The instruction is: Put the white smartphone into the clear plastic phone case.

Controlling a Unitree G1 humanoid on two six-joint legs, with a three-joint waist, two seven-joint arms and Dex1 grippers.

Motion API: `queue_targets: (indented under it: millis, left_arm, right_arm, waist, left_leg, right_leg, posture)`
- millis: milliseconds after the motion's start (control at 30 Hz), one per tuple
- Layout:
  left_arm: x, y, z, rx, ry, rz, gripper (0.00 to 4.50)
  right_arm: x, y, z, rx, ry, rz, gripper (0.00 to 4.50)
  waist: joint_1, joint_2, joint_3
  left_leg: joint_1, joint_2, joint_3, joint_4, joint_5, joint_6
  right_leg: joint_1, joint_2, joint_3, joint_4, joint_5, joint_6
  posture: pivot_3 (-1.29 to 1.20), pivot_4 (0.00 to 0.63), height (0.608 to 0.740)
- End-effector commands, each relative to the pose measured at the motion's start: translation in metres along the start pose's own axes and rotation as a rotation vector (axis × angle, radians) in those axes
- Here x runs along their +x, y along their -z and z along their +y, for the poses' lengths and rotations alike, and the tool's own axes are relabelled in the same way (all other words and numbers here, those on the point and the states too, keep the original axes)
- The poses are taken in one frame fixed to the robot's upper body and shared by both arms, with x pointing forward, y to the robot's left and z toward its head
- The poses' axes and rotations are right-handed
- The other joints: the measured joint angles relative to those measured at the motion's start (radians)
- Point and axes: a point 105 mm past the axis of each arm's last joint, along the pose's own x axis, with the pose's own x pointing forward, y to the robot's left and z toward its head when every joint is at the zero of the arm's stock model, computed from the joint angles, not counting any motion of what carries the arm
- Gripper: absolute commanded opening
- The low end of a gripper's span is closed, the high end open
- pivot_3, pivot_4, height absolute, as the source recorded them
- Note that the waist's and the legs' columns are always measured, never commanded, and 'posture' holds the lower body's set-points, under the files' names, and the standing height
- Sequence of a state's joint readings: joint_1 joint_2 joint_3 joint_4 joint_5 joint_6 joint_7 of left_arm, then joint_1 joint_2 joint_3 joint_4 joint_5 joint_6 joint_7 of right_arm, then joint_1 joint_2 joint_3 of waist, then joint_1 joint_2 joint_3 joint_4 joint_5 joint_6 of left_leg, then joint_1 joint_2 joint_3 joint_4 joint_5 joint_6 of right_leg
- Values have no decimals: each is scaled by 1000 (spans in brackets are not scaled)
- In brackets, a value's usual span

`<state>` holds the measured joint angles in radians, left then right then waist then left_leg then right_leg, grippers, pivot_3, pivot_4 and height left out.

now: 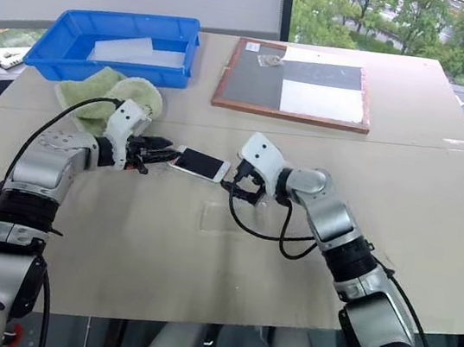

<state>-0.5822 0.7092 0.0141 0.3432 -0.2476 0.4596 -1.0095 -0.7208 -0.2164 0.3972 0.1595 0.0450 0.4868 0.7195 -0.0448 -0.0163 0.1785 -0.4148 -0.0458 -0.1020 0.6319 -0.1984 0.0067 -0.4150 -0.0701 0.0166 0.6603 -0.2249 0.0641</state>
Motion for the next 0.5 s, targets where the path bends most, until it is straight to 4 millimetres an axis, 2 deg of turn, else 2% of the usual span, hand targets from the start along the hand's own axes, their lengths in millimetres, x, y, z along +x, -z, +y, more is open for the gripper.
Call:
queue_targets:
  millis: [33,67,100,133,233,333,500]
  left_arm:
    - [-15,-22,-19,61,147,-58,2172]
    - [-15,-22,-20,75,159,-50,2172]
    - [-15,-22,-20,81,162,-45,2738]
    - [-13,-23,-21,122,187,-23,3067]
    - [1,-26,-20,294,243,40,4393]
    - [13,-24,-22,399,336,113,4484]
    - [39,-34,-16,513,405,196,4484]
  right_arm:
    - [1,-23,-4,-24,0,-74,4500]
    - [0,-24,-4,-25,0,-79,4500]
    - [0,-24,-4,-28,2,-81,4500]
    - [-3,-24,-4,-38,5,-85,4500]
    - [-25,-29,4,-56,-42,-131,4500]
    - [-49,-28,12,-63,-85,-139,4500]
    - [-91,-26,18,-51,-62,-130,4500]
  waist:
    - [0,0,0]
    - [1,0,0]
    - [1,0,0]
    - [2,0,0]
    - [16,0,0]
    - [22,0,0]
    - [31,-1,1]
  left_leg:
    - [0,0,0,0,0,0]
    - [0,0,0,0,0,0]
    - [0,0,0,0,0,0]
    - [0,0,0,0,0,0]
    - [-1,-1,0,0,0,0]
    - [-1,-2,1,1,0,0]
    - [-2,-3,3,1,0,0]
  right_leg:
    - [0,0,0,0,0,0]
    - [0,0,0,0,0,0]
    - [0,0,0,0,0,0]
    - [0,0,0,0,0,0]
    - [0,0,-2,0,0,0]
    - [1,-1,-3,-1,0,0]
    - [2,-1,-3,-1,0,0]
  posture:
    - [0,150,740]
    - [0,150,740]
    - [0,150,740]
    - [0,150,740]
    - [0,150,740]
    - [0,150,740]
    - [0,150,740]
